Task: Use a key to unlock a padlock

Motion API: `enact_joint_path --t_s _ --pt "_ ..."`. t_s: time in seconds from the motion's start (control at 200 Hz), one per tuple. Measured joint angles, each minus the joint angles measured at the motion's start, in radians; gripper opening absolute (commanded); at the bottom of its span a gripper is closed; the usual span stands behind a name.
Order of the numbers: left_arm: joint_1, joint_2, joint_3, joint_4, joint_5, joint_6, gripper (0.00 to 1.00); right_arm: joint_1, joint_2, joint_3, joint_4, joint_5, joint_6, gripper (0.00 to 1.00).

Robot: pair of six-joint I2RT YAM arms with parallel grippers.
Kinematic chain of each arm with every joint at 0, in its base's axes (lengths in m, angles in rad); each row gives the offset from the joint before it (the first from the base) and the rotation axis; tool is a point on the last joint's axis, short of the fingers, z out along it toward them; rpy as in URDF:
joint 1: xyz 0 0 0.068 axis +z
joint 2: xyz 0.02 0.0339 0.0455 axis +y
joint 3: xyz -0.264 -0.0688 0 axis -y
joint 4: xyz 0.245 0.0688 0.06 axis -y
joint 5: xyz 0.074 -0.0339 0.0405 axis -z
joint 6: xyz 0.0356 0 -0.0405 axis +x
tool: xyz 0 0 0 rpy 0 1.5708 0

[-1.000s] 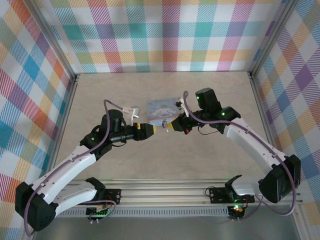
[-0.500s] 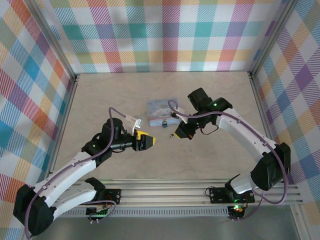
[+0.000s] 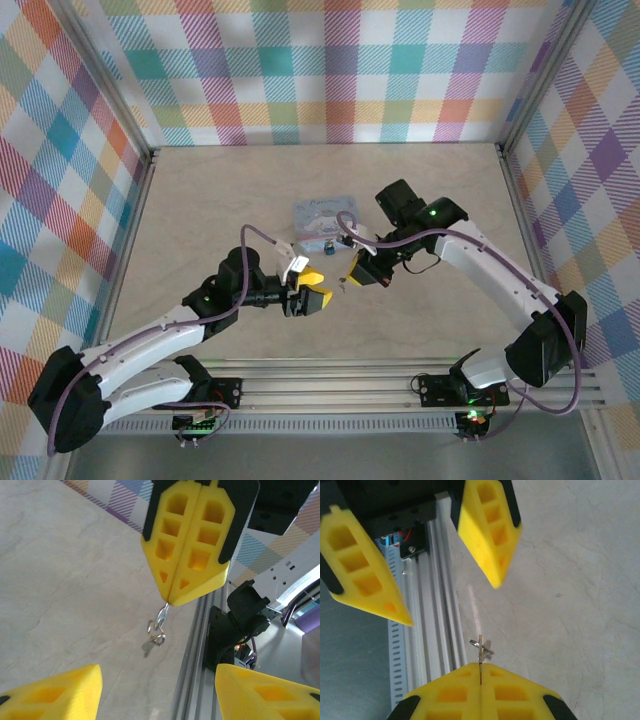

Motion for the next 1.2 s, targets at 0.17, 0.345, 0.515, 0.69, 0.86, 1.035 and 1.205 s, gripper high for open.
enact_joint_path --t_s 0.17,0.345,0.515,0.69,0.86,1.035,1.205 --pt "-0.006 0.018 0.000 0.042 -0.005 0.021 0.53 0.013 -0.004 0.000 -0.014 -0.019 -0.018 0.00" --pt "-0.006 0.023 0.000 0.068 0.010 0.034 0.44 0.018 -0.017 -0.013 -0.018 -0.039 -0.032 0.00" --pt "-0.006 0.060 0.005 0.079 0.043 0.037 0.43 0.018 -0.022 -0.024 -0.018 -0.059 -0.037 0.00" --pt "-0.006 0.107 0.027 0.084 0.072 0.037 0.44 0.018 -0.026 -0.032 -0.018 -0.070 -0.043 0.00" --pt "-0.006 0.130 0.054 0.087 0.099 0.041 0.35 0.018 -0.026 -0.034 -0.017 -0.074 -0.055 0.00" --pt "-0.012 0.162 0.080 0.081 0.143 0.048 0.12 0.018 -0.026 -0.042 -0.002 -0.073 -0.059 0.00" --pt "-0.012 0.173 0.093 0.056 0.171 0.060 0.00 0.018 -0.026 -0.048 -0.002 -0.060 -0.058 0.00"
